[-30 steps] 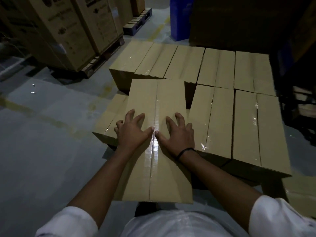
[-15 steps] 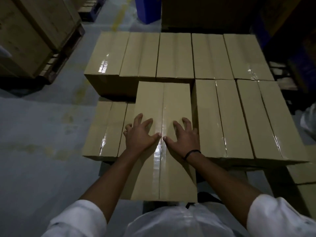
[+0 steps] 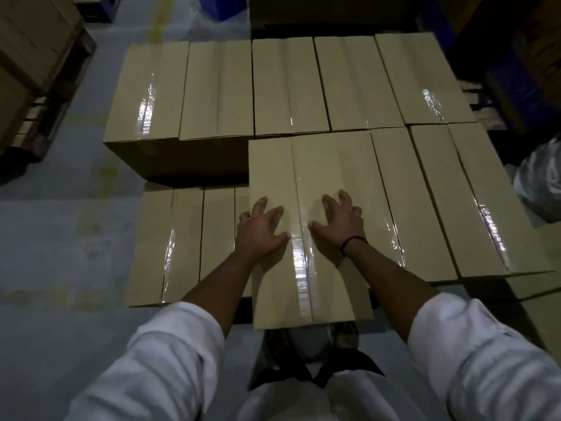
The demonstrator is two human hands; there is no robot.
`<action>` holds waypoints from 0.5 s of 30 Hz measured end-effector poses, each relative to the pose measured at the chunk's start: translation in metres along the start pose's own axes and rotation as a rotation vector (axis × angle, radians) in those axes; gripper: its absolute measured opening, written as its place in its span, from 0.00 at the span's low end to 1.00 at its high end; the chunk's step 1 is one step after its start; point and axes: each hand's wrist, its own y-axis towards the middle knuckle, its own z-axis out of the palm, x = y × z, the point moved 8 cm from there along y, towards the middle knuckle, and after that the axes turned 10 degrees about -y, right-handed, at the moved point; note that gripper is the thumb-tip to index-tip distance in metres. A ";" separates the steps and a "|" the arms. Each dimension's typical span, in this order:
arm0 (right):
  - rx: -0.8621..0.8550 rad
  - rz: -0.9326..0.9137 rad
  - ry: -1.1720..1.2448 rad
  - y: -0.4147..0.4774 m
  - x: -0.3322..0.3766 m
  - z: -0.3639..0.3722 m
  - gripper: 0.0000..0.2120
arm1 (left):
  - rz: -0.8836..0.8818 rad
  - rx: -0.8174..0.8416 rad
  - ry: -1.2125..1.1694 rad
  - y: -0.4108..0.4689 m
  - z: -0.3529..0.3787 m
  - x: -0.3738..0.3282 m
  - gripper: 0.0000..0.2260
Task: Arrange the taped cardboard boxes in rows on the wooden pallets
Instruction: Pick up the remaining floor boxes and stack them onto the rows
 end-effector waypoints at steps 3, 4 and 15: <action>0.115 0.065 -0.064 0.013 -0.028 0.021 0.41 | 0.003 0.164 0.022 0.013 0.025 0.011 0.35; 0.170 0.067 -0.122 0.009 -0.036 0.033 0.42 | -0.007 0.222 0.046 0.011 0.034 0.016 0.36; 0.294 -0.046 -0.315 -0.081 -0.068 0.106 0.51 | -0.008 0.437 0.237 -0.069 0.091 0.045 0.47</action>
